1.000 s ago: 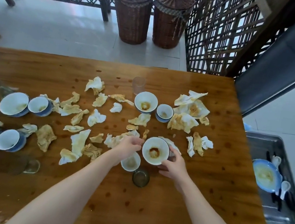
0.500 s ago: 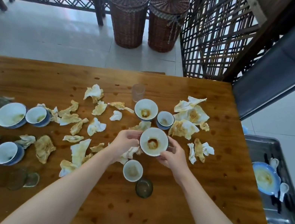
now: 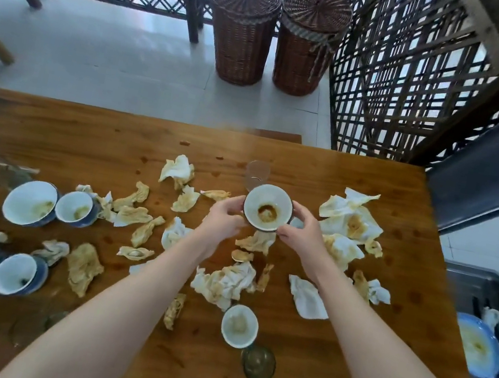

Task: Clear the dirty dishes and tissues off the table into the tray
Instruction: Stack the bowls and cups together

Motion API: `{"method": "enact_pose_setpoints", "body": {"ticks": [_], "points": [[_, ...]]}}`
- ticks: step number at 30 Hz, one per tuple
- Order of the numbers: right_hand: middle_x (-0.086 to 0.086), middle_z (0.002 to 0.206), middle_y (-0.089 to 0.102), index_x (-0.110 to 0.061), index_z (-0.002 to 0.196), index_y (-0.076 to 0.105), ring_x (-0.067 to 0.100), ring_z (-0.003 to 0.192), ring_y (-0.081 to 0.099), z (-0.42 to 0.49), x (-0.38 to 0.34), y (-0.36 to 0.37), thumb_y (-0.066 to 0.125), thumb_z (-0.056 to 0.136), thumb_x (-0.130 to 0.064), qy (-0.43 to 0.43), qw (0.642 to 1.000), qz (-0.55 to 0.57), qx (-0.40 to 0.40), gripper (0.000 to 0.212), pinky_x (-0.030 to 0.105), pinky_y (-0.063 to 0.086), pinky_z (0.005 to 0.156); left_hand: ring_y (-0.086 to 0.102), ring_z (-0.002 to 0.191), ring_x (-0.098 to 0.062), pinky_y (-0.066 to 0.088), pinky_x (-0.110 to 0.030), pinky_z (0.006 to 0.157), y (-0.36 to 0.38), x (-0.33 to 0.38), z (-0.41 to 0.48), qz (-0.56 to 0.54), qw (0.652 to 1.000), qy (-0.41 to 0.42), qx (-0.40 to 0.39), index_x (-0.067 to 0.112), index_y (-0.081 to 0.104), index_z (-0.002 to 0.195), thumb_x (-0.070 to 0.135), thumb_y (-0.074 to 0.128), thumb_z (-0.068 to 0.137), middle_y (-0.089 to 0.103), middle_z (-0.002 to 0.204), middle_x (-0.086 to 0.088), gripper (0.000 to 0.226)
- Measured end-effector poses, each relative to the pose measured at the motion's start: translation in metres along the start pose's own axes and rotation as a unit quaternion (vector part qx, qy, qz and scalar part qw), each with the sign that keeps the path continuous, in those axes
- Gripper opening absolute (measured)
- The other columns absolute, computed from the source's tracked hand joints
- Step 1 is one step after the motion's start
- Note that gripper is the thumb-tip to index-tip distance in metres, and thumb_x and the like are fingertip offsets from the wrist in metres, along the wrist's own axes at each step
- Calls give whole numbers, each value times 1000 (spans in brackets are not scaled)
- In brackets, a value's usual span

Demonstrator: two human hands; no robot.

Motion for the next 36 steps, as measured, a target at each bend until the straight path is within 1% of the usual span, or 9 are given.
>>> {"method": "enact_pose_setpoints", "body": {"ticks": [3,6,10,13,17,20,23,26,36], "points": [[-4,124,49,-18,142,41,19,118,52,11,5,-1,64,78,-3,3,1000,-16,12,69,41,51,95,54,121,-23,47,-38,102,2,0,9,11,1000,3,-2,24,52,139,-1,56,87,58,133,-2,57],[-6,127,47,-19,142,40,17,122,48,18,7,-2,67,78,-5,12,999,-34,18,71,40,50,98,53,119,-21,47,-33,99,6,2,16,8,1000,6,-16,23,49,141,-3,54,90,57,133,1,57],[-5,128,48,-21,143,39,10,100,60,24,5,-5,65,79,-8,27,997,-65,17,70,20,53,65,55,115,-17,48,-31,97,9,2,23,11,1000,2,-28,24,52,138,-4,52,91,62,120,8,54],[-7,118,55,-22,139,42,8,74,67,30,4,-10,61,82,-7,53,996,-76,13,62,30,58,62,54,115,-16,46,-26,87,9,-1,26,5,1000,-3,-27,25,50,138,-2,52,93,59,118,11,53],[2,128,55,-18,136,45,14,101,54,45,-8,-20,67,80,-13,-8,978,-203,49,60,33,50,80,50,119,-18,45,-30,90,3,-7,33,18,1000,-13,-14,24,41,144,4,55,94,46,140,-1,56],[4,143,43,-21,147,28,21,124,45,53,-9,-19,82,70,-32,-16,957,-290,-15,95,38,42,98,49,122,-20,46,-36,101,0,-15,38,39,999,-34,-9,26,34,148,13,63,92,44,142,-4,64],[-1,151,35,-27,151,9,25,138,33,54,-2,-14,84,61,-47,-3,919,-383,-92,119,53,18,115,50,120,-18,46,-30,95,4,-22,42,56,996,-49,-42,21,29,150,18,65,90,48,142,-5,70],[-1,150,36,-24,152,5,26,140,29,55,6,-10,84,62,-44,-5,915,-394,-83,121,56,-3,114,49,127,-19,45,-36,104,9,-26,45,51,996,-59,-48,22,28,151,18,67,88,49,142,-5,74],[-3,133,53,-24,140,34,24,129,42,45,-4,-1,85,63,-34,-73,925,-373,-21,93,57,5,115,50,125,-19,46,-41,103,8,-33,38,-19,998,-30,-48,27,30,150,15,73,83,50,140,-1,81]]}}
Point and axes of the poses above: each hand's wrist, its own z-axis towards the middle knuckle, its own y-axis out of the palm, x = y × z, the point moved 3 cm from there along z, towards the middle knuckle
